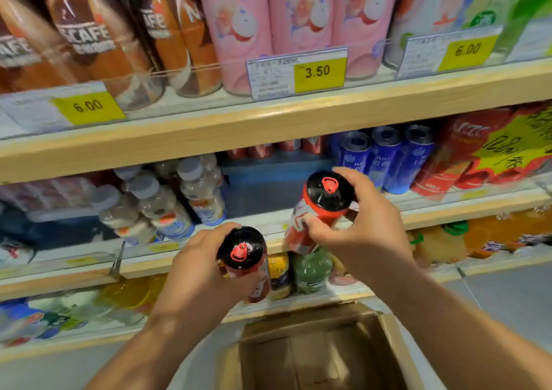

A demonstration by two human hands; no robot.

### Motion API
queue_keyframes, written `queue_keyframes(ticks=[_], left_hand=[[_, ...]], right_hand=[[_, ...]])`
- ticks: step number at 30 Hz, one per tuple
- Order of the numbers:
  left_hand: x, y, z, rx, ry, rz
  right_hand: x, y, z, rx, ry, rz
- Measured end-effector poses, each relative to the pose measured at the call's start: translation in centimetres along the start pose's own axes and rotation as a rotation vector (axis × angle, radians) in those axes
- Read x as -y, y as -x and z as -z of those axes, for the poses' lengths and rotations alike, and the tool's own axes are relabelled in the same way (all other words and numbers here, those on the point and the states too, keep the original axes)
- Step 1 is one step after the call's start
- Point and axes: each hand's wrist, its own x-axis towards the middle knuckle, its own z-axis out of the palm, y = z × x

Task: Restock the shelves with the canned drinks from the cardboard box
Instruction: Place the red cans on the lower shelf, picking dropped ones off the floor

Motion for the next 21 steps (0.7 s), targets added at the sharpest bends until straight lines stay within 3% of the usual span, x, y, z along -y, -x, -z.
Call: queue_keyframes(ticks=[9,14,21], left_hand=[[4.1,-1.0,1.0,-0.052,-0.058,0.012],[5.6,-2.2,0.7,-0.02,0.023,0.047],[6.8,-3.2,0.3,-0.045,0.122,0.06]], right_hand=[[1.2,-9.9,-9.9,0.07,0.211,0.058],[0.9,-13.5,-13.8,0.104,0.377,0.123],[0.1,-16.0,-16.3,0.017,0.374,0.179]])
